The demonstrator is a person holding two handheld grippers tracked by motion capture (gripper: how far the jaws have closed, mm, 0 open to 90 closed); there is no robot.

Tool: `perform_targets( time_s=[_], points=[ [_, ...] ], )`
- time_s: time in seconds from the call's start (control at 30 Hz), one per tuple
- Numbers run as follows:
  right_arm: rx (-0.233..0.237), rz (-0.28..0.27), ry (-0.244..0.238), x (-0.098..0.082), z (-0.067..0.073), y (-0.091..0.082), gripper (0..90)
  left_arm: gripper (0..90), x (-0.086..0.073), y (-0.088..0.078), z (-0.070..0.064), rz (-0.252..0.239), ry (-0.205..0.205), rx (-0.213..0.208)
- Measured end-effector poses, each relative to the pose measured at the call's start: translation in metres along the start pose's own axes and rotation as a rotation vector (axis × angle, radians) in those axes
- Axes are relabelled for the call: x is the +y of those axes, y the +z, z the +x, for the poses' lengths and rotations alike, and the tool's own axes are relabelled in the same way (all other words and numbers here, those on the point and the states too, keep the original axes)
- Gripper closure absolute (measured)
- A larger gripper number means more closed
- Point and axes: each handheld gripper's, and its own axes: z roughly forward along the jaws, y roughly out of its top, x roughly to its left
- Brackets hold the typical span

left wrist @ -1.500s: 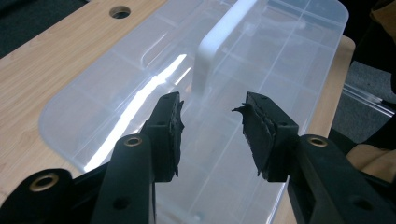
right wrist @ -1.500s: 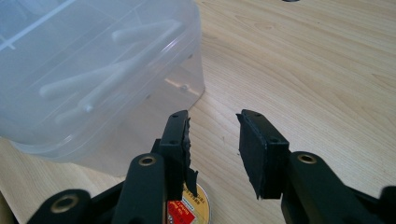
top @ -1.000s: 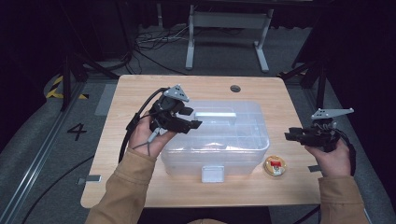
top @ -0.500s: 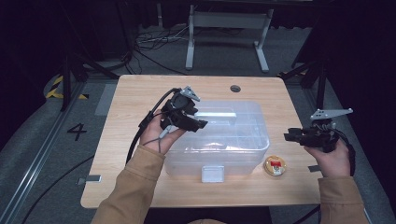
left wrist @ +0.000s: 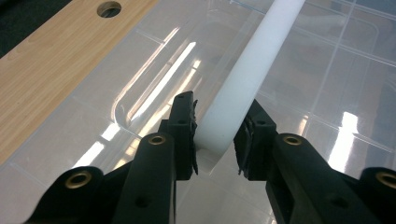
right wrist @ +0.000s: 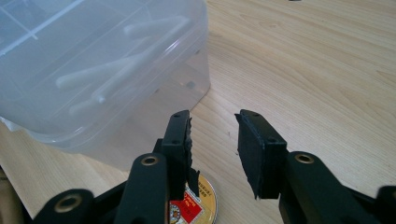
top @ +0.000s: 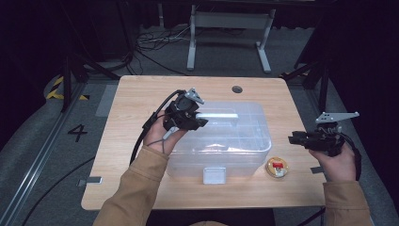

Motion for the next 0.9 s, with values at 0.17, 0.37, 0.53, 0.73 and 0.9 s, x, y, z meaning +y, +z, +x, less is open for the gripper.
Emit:
perform_targets(
  time_s=[0.17, 0.37, 0.53, 0.73, 0.9],
  points=[
    [0.011, -0.009, -0.007, -0.001, 0.001, -0.002, 68.2, 72.0, 0.002, -0.001, 0.0, 0.019, 0.024, 0.009],
    [0.042, -0.024, -0.023, 0.0, 0.007, -0.004, 72.4, 72.3, 0.009, -0.004, 0.003, 0.041, 0.029, 0.016],
    [0.078, -0.039, -0.045, 0.002, 0.014, -0.006, 77.1, 72.1, 0.015, -0.006, 0.007, 0.051, 0.014, 0.016],
    [0.144, -0.057, -0.084, 0.006, 0.025, -0.008, 86.8, 72.0, 0.022, -0.008, 0.013, 0.06, -0.003, 0.013],
    [0.186, -0.046, -0.116, 0.009, 0.034, -0.005, 87.8, 71.9, 0.026, -0.008, 0.017, 0.072, -0.018, 0.007]
  ],
)
